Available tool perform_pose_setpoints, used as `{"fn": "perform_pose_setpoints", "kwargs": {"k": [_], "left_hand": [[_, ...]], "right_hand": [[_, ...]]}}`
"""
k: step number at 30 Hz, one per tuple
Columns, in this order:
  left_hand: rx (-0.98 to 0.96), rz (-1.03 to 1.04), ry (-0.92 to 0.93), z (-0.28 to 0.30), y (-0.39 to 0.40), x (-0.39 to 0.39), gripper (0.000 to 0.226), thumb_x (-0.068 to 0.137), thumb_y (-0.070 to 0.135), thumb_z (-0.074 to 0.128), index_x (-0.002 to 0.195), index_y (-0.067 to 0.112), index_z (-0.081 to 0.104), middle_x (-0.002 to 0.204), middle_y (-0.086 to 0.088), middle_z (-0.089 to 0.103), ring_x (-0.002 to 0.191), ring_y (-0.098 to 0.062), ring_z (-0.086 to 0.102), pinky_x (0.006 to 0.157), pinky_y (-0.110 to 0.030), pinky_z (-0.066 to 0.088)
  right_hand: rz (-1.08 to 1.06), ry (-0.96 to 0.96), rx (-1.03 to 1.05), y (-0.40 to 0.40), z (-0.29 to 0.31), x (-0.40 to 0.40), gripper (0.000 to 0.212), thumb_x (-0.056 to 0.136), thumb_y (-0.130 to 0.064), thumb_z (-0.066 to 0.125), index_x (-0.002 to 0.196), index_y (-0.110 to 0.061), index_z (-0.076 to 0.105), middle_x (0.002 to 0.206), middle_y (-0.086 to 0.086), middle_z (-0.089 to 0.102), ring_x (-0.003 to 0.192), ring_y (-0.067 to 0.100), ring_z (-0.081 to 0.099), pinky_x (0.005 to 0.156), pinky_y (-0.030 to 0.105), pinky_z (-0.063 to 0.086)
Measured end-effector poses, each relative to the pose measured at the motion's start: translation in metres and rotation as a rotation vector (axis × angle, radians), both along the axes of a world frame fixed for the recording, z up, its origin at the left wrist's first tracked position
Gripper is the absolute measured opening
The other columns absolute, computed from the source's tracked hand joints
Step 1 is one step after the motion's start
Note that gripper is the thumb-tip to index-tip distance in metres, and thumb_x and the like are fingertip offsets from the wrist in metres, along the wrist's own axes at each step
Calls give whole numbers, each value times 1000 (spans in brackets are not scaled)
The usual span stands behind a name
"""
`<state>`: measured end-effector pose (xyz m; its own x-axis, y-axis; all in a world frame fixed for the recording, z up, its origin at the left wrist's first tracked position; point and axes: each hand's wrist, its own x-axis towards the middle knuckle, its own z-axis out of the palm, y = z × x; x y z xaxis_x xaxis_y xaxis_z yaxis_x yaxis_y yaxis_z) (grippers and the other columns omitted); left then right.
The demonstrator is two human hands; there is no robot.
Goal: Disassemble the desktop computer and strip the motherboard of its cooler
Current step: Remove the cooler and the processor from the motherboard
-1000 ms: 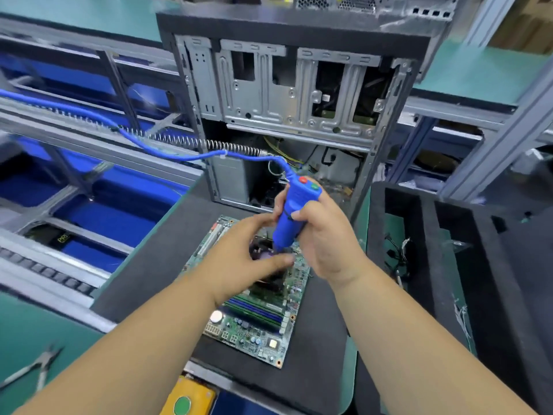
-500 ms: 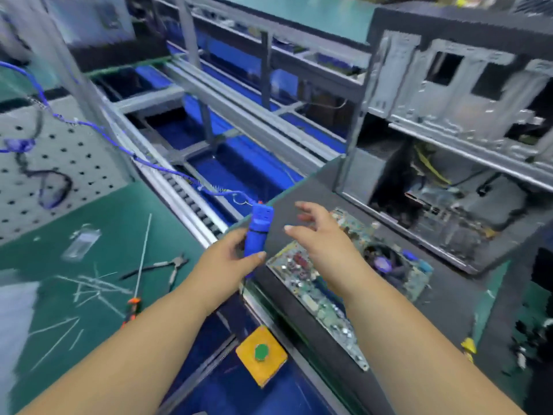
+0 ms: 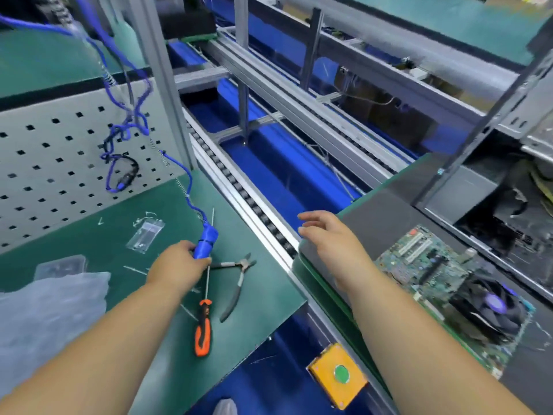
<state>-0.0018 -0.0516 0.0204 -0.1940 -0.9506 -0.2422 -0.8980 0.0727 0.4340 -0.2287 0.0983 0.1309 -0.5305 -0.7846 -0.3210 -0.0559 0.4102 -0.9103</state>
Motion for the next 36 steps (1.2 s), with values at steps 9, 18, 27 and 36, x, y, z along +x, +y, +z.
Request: {"fn": "perform_pose_setpoints", "kwargs": {"k": [9,18,27,36], "left_hand": [[48,-107,-87,-24,-25,17,32,79,41,71,106,29,58,86,7,58,79,-22,57,63,-29,39],[-239,-249,-68,8,-3,-31,37,81,36,68,111,19,56,111,-5,58,106,-30,56,90,-41,42],[-172,-745,528,64,109,-153,25,82,17,72,103,23,60,94,9,55,84,-7,54,79,-20,43],[-72,-1001,497,85,236,-245,43,83,33,72,121,26,53,108,10,49,101,-10,53,91,-31,46]], "right_hand": [[-1,-18,42,-41,-19,35,22,81,-37,61,104,-38,64,108,-14,65,100,9,60,85,31,47],[-150,-55,-15,7,-15,14,15,88,-26,62,100,-33,67,97,-10,66,78,8,59,74,27,47],[-436,10,-53,136,-4,-66,17,92,-13,57,95,-27,66,92,-5,62,73,2,60,66,18,45],[-659,285,258,293,-14,-152,21,89,-23,62,110,-24,60,106,-3,60,70,9,57,52,22,43]]}}
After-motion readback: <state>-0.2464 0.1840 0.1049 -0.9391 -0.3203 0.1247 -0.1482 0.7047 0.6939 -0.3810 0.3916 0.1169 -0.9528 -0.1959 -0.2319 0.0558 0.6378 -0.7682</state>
